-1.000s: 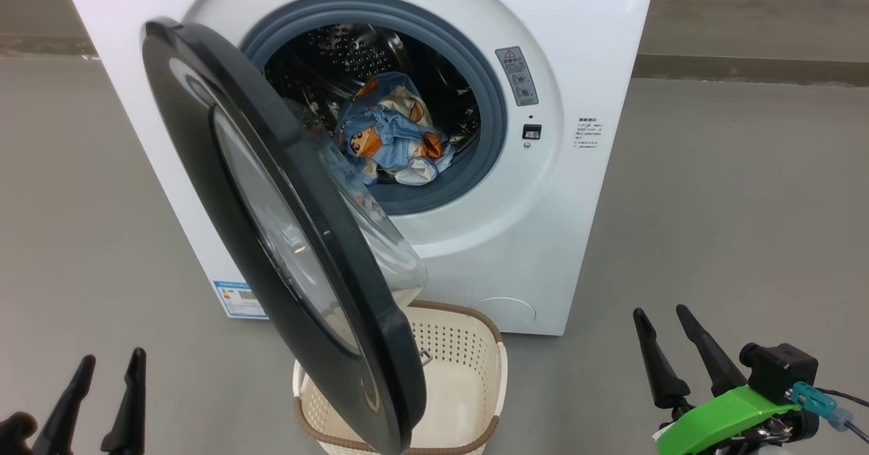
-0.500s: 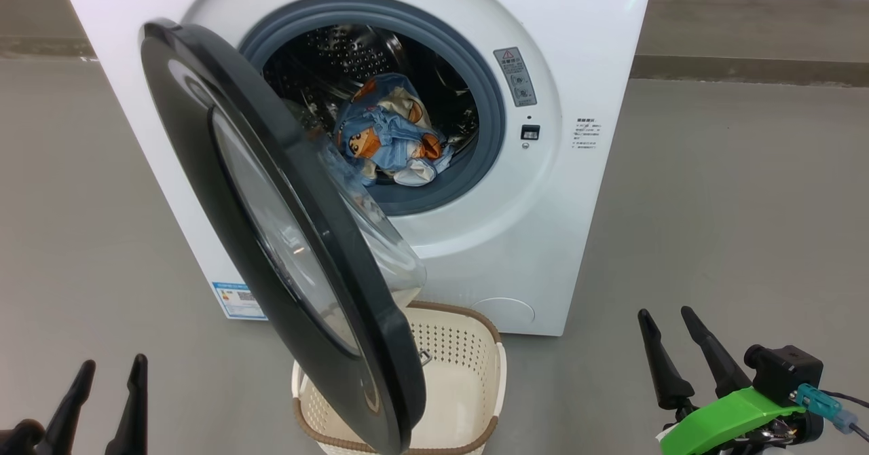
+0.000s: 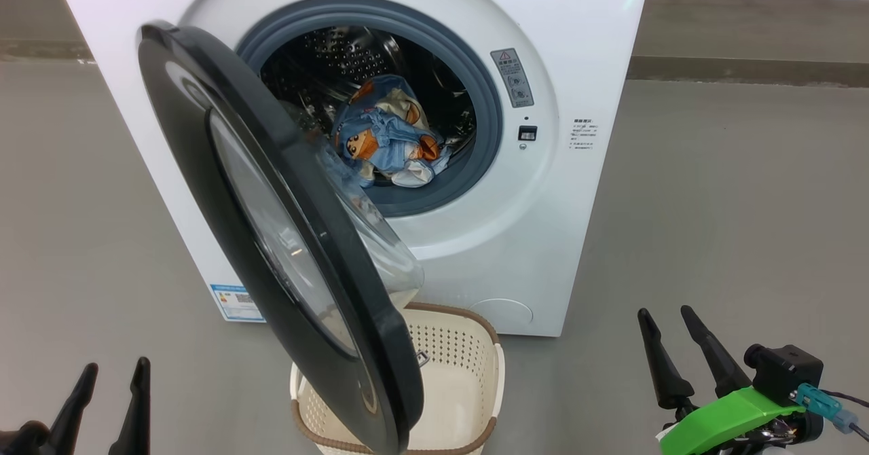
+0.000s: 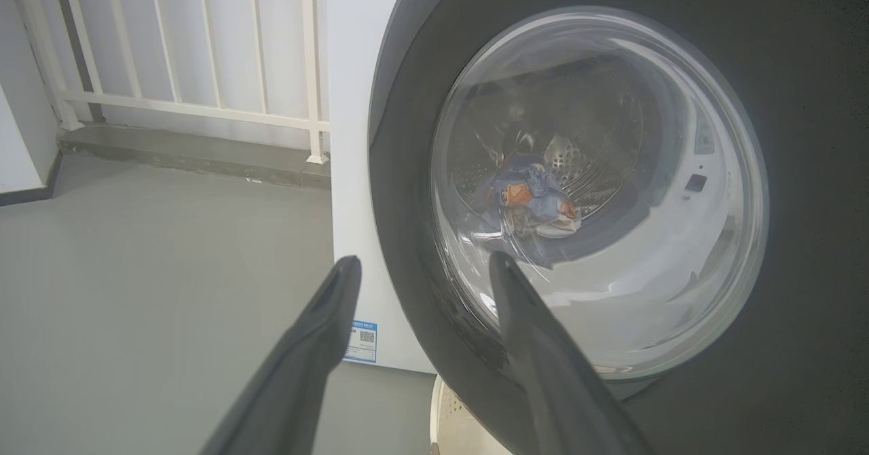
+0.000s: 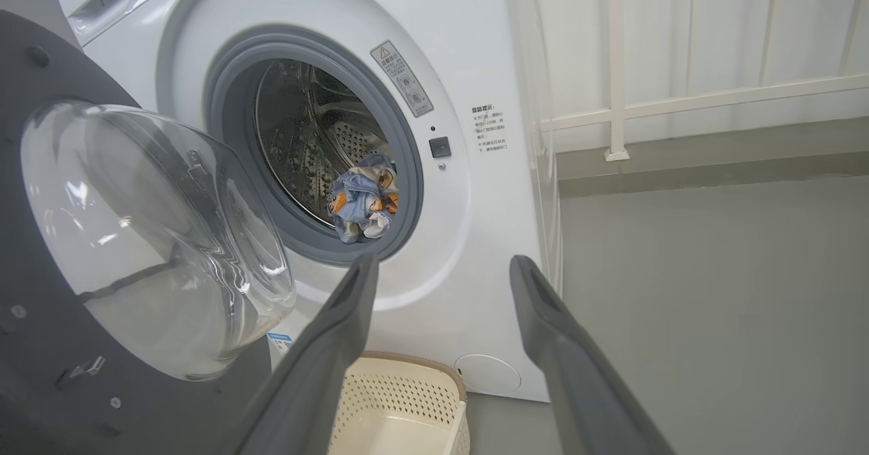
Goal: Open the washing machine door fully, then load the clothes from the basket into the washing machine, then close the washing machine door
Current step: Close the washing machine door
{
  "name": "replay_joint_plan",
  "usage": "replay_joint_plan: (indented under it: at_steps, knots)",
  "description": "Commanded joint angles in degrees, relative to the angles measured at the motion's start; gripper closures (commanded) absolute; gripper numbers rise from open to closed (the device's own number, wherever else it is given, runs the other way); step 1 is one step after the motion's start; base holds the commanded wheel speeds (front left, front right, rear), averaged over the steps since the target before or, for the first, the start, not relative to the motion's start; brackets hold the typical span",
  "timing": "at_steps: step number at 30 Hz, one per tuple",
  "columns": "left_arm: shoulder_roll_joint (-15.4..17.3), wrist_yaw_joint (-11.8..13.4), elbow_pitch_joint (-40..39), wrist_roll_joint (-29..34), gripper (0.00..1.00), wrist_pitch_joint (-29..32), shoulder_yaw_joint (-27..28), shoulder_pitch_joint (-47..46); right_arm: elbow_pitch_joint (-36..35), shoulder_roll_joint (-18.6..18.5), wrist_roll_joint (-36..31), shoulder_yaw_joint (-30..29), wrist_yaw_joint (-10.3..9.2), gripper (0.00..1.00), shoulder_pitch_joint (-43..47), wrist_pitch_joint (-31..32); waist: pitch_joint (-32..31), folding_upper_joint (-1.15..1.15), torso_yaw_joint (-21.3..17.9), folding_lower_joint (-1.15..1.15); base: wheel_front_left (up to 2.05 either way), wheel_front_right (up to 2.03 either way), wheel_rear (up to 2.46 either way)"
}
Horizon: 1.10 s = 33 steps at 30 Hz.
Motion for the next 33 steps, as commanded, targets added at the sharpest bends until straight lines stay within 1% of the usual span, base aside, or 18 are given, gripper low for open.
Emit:
replay_joint_plan:
  at_steps: [1, 24, 25, 26, 27, 28, 33]
  knots:
    - [1.8, 0.4, -0.8, 0.4, 0.0, -0.7, 2.1, -1.9, -1.4, -0.9, 0.6, 1.0, 0.25, 0.0, -0.9, -0.5, 0.0, 0.0, 0.0, 0.0, 0.0, 0.0, 0.0]
    - [1.8, 1.3, -0.8, -0.4, 0.0, -0.6, 1.6, -1.7, -1.9, -1.2, 0.7, 1.1, 0.25, 0.0, -0.6, -0.5, -0.9, 0.0, 0.7, 0.0, 0.0, 0.0, 0.0]
    - [1.7, 1.4, -0.8, -0.5, 0.0, -0.6, 1.5, -1.6, -1.9, -1.2, 0.7, 1.1, 0.25, 0.04, -0.6, -0.5, -0.9, 0.0, 0.8, 0.0, 0.0, 0.0, 0.0]
    - [1.7, 1.4, -0.8, -0.6, 0.0, -0.6, 1.5, -1.6, -2.0, -1.2, 0.8, 1.3, 0.25, 0.36, -0.5, -0.5, -0.9, 0.0, 1.0, 0.0, 0.0, 0.0, 0.0]
    - [1.7, 1.4, -0.8, -0.7, 0.0, -0.6, 1.5, -1.5, -2.2, -1.2, 1.0, 1.5, 0.25, 0.64, -0.5, -0.5, -1.0, 0.0, 1.1, 0.0, 0.0, 0.0, 0.0]
    - [1.6, 1.4, -0.8, -0.8, 0.0, -0.6, 1.5, -1.4, -2.5, -1.3, 1.3, 1.7, 0.25, 1.0, -0.5, -0.5, -1.0, 0.0, 1.3, 0.0, 0.0, 0.0, 0.0]
    - [1.0, 1.6, -0.7, -1.4, 0.0, -0.7, 1.4, -1.0, -3.9, -1.4, 2.7, 2.3, 0.25, 1.0, -0.4, -0.5, -1.0, 0.0, 2.6, 0.0, 0.0, 0.0, 0.0]
